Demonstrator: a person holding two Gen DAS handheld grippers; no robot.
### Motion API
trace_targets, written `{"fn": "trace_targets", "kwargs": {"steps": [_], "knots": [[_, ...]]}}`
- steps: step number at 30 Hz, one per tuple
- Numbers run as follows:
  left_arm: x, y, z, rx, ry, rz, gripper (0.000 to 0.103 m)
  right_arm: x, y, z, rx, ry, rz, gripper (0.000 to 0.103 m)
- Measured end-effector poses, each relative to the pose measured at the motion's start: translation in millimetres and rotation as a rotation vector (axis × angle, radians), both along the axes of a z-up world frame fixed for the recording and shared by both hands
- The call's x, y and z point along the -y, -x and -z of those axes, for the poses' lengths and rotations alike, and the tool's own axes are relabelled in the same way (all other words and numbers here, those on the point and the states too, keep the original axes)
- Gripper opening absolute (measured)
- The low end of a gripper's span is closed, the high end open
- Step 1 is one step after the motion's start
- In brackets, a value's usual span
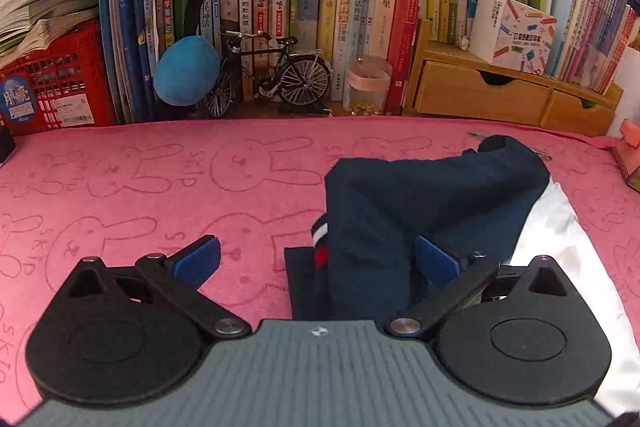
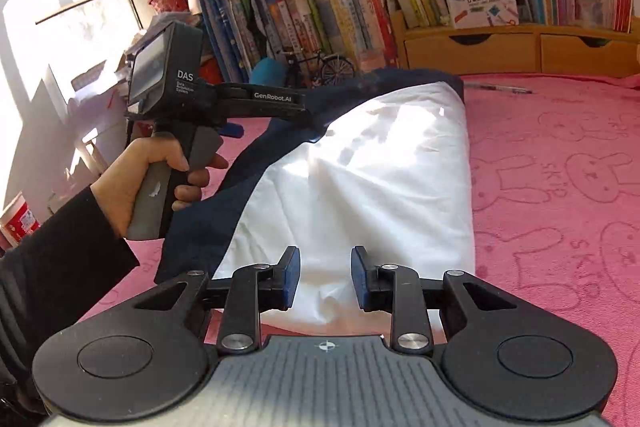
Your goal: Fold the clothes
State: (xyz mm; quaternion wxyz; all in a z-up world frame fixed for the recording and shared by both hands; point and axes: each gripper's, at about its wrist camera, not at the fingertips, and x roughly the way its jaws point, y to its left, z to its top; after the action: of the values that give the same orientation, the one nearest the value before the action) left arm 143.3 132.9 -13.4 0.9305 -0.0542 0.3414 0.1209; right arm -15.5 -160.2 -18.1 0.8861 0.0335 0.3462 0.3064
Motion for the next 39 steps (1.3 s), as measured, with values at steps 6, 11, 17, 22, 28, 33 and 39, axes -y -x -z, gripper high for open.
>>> {"fn": "trace_targets", "kwargs": {"steps": [6, 11, 17, 22, 28, 33, 39], "knots": [[-11.5, -29.0, 17.4, -0.086, -0.201, -0.154, 0.097, 2.8, -25.0, 10.7, 0.000, 0.036, 0.007, 0.030], [-2.8, 14.0, -11.7, 0.048, -0.169, -0.157, 0.093, -15.4, -45.5, 33.2, -0.108, 0.035, -0.027, 0.030], [62.2, 100.2, -61.9, 0.293, -0.228, 0.051, 0.103, -22.5, -86.2, 39.3, -0.279, -0.095, -0.077, 0.030], [91.2, 135.9, -45.4, 0.246, -0.112, 0.115, 0.103, 5.6, -105.9, 30.0, -0.404, -0.218, -0.056, 0.032], [142.7, 171.0, 0.7, 0.140, -0.158, 0.285, 0.103, 108.0, -92.5, 24.5, -0.350, -0.265, 0.097, 0.080], [169.0, 162.9, 14.3, 0.118, -0.160, 0.354, 0.103, 125.1, -73.1, 43.4, -0.362, -0.205, 0.078, 0.080], [170.1, 156.9, 15.7, 0.136, -0.297, 0.309, 0.103, 131.0, -80.5, 47.0, -0.389, -0.301, 0.090, 0.079]]}}
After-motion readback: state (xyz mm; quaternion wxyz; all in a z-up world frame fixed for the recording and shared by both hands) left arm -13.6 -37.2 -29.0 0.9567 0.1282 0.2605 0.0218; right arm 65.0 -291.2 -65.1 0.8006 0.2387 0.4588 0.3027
